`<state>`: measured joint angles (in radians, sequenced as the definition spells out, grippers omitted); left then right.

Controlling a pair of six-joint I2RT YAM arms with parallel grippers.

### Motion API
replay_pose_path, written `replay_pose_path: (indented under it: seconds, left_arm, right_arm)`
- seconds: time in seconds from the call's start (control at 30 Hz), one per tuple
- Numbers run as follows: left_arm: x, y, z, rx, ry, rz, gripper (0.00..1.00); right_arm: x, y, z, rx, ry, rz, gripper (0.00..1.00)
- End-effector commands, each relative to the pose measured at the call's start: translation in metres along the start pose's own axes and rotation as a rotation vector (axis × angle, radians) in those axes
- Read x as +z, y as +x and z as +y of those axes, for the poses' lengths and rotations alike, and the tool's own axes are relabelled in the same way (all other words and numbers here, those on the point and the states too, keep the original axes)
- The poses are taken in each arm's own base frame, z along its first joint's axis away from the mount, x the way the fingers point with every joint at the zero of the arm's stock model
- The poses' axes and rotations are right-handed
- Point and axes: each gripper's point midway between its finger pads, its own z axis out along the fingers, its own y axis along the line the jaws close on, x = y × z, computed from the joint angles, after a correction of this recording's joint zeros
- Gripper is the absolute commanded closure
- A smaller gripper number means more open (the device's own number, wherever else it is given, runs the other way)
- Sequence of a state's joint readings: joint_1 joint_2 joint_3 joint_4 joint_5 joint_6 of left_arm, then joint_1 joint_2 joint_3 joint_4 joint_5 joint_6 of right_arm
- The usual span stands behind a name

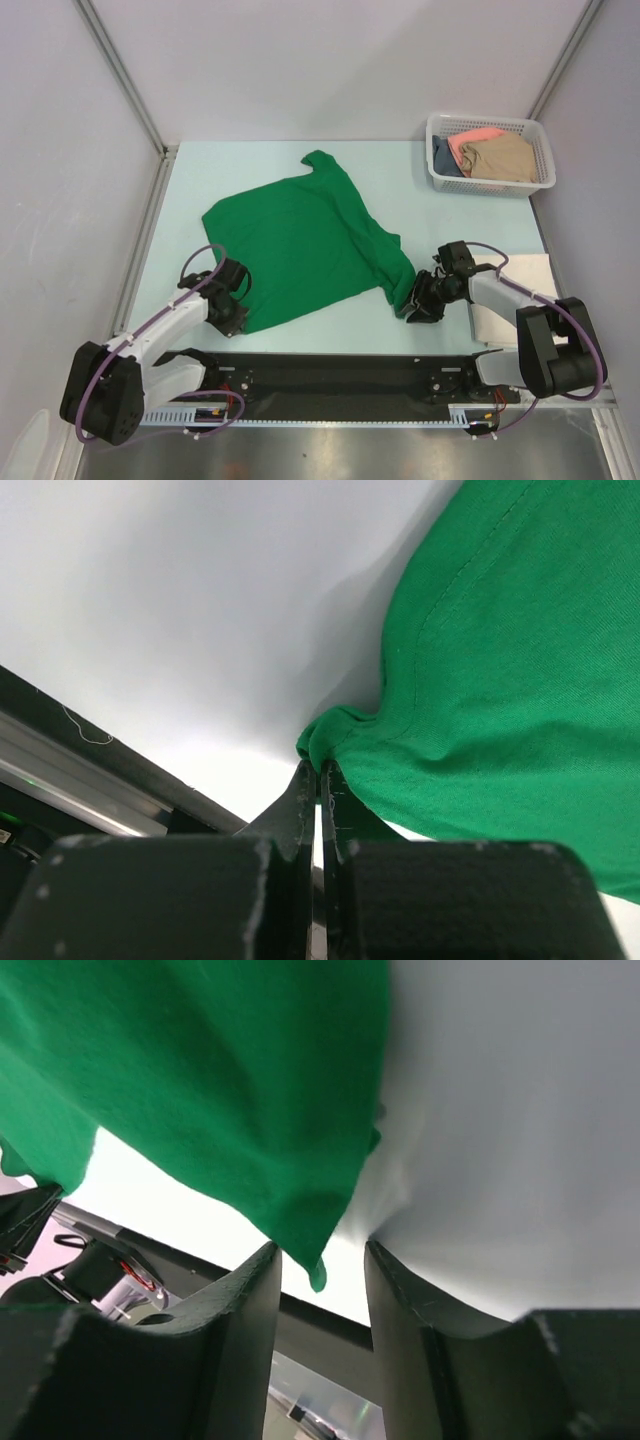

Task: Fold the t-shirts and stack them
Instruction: Flatten the tshirt out

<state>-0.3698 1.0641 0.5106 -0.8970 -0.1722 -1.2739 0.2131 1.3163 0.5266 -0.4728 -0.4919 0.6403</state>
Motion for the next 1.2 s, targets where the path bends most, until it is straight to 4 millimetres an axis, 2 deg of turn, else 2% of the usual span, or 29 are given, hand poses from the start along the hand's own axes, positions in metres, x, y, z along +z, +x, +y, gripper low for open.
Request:
replay_pose_path:
  seconds: [0.0, 0.17, 0.23, 0.3, 0.4, 0.43, 0.5, 0.57, 0.6, 0.63, 0.67, 0.7, 0.73, 0.77, 0.8, 0.83, 0.87, 0.9, 0.93, 0.97, 1.0, 1.03, 1.07, 1.13, 1.17]
  left_arm:
    - [-0.004, -0.009, -0.006, 0.020, 0.032, -0.037, 1.00]
    - [-0.004, -0.008, -0.009, 0.025, 0.042, -0.031, 1.00]
    - [-0.004, -0.008, -0.009, 0.027, 0.043, -0.028, 1.00]
    - [-0.003, -0.007, -0.010, 0.025, 0.045, -0.026, 0.99]
    - [-0.004, -0.007, -0.009, 0.032, 0.043, -0.026, 1.00]
    - [-0.005, -0.009, -0.010, 0.037, 0.051, -0.032, 1.00]
    - [-0.014, -0.016, -0.016, 0.068, 0.069, -0.060, 1.00]
    - [-0.028, -0.029, -0.022, 0.126, 0.079, -0.109, 1.00]
    - [-0.047, -0.046, -0.030, 0.133, 0.088, -0.173, 1.00]
    - [-0.057, -0.055, -0.035, 0.145, 0.099, -0.213, 1.00]
    - [-0.081, -0.070, -0.048, 0.177, 0.147, -0.269, 1.00]
    - [-0.094, -0.084, -0.053, 0.189, 0.161, -0.331, 1.00]
    - [-0.108, -0.093, -0.058, 0.231, 0.179, -0.377, 1.00]
    - [-0.134, -0.106, -0.069, 0.228, 0.234, -0.434, 0.99]
    - [-0.147, -0.118, -0.070, 0.236, 0.233, -0.493, 1.00]
    - [-0.159, -0.127, -0.070, 0.270, 0.230, -0.531, 1.00]
    - [-0.185, -0.138, -0.074, 0.268, 0.260, -0.586, 1.00]
    - [-0.200, -0.146, -0.074, 0.274, 0.264, -0.625, 1.00]
    - [-0.216, -0.157, -0.071, 0.303, 0.248, -0.683, 1.00]
    - [-0.249, -0.168, -0.074, 0.284, 0.294, -0.742, 1.00]
    - [-0.268, -0.174, -0.073, 0.285, 0.323, -0.783, 1.00]
    - [-0.286, -0.179, -0.072, 0.340, 0.340, -0.832, 1.00]
    - [-0.322, -0.188, -0.075, 0.320, 0.417, -0.901, 1.00]
    - [-0.368, -0.195, -0.062, 0.347, 0.484, -1.012, 1.00]
    - [-0.403, -0.196, -0.063, 0.337, 0.596, -1.081, 1.00]
  right_arm:
    - [0.005, -0.015, 0.001, -0.008, 0.008, -0.063, 0.57]
    - [0.008, -0.014, -0.001, -0.002, 0.009, -0.057, 0.71]
    - [0.008, -0.014, 0.000, -0.001, 0.006, -0.058, 0.71]
    - [0.008, -0.015, 0.002, -0.009, -0.001, -0.063, 0.77]
    - [0.005, -0.017, 0.002, -0.029, 0.013, -0.066, 0.97]
    - [0.003, -0.018, 0.003, -0.036, 0.015, -0.066, 1.00]
    - [-0.010, -0.024, 0.017, -0.062, 0.002, -0.080, 1.00]
    - [-0.030, -0.036, 0.031, -0.111, -0.006, -0.150, 1.00]
    - [-0.048, -0.049, 0.051, -0.141, -0.022, -0.198, 1.00]
    - [-0.061, -0.058, 0.060, -0.166, -0.028, -0.245, 1.00]
    - [-0.074, -0.067, 0.073, -0.187, -0.041, -0.279, 1.00]
    - [-0.098, -0.080, 0.095, -0.230, -0.063, -0.330, 1.00]
    - [-0.115, -0.092, 0.106, -0.243, -0.063, -0.382, 1.00]
    - [-0.128, -0.097, 0.114, -0.251, -0.059, -0.406, 1.00]
    - [-0.161, -0.111, 0.141, -0.299, -0.103, -0.495, 1.00]
    - [-0.179, -0.121, 0.148, -0.300, -0.105, -0.547, 1.00]
    - [-0.192, -0.124, 0.154, -0.299, -0.105, -0.567, 1.00]
    - [-0.212, -0.130, 0.164, -0.310, -0.120, -0.615, 1.00]
    - [-0.245, -0.136, 0.183, -0.334, -0.155, -0.696, 1.00]
    - [-0.267, -0.140, 0.188, -0.334, -0.170, -0.746, 1.00]
    - [-0.283, -0.141, 0.195, -0.344, -0.189, -0.785, 1.00]
    - [-0.313, -0.138, 0.210, -0.371, -0.230, -0.850, 1.00]
    - [-0.328, -0.139, 0.212, -0.372, -0.240, -0.888, 1.00]
    - [-0.362, -0.127, 0.223, -0.414, -0.277, -0.977, 1.00]
    - [-0.385, -0.119, 0.233, -0.449, -0.309, -1.039, 1.00]
